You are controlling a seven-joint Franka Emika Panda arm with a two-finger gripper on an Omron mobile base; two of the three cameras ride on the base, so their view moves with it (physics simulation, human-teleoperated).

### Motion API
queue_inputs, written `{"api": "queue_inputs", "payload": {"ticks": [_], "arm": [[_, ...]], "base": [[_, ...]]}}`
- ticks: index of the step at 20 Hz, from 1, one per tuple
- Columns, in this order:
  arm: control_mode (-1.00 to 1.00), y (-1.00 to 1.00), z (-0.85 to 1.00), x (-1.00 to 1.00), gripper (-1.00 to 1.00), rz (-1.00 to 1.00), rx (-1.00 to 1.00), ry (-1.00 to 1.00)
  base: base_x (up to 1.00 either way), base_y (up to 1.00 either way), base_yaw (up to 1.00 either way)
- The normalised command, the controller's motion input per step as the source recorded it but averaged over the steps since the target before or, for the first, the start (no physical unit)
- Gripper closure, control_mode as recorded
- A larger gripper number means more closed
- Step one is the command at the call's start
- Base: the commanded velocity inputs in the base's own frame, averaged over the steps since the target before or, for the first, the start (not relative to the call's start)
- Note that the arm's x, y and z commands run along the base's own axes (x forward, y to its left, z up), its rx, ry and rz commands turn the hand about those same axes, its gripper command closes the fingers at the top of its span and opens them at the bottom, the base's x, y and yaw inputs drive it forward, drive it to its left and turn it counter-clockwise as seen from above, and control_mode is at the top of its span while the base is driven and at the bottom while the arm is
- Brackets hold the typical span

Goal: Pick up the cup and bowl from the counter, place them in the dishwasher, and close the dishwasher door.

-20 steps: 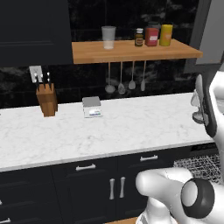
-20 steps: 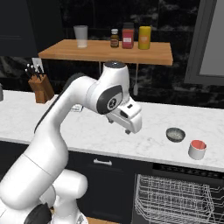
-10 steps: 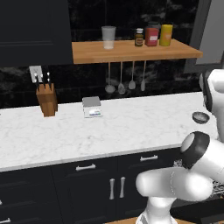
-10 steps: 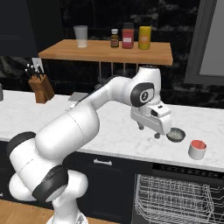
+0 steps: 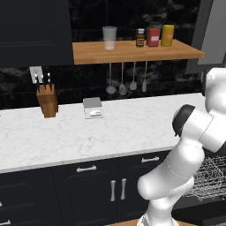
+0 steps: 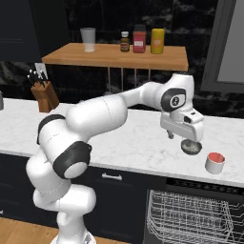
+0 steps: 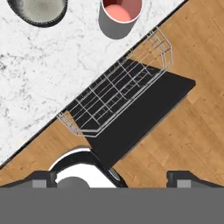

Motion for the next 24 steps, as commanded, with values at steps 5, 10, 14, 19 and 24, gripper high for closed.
{"api": "queue_inputs", "payload": {"ticks": [5, 10, 14, 19, 24], "arm": [[-1.00, -0.11, -0.49, 0.26, -1.00, 0.00, 0.00, 0.00], [-1.00, -0.19, -0.33, 0.10, -1.00, 0.00, -0.01, -0.02], [-1.00, -0.36, -0.20, 0.01, -1.00, 0.00, 0.00, -0.07], [-1.00, -0.35, 0.00, 0.00, -1.00, 0.00, 0.00, -0.21], [-1.00, -0.15, 0.00, 0.00, -1.00, 0.00, 0.00, -0.12]], "base": [[0.00, 0.00, 0.00], [0.00, 0.00, 0.00], [0.00, 0.00, 0.00], [0.00, 0.00, 0.00], [0.00, 0.00, 0.00]]}}
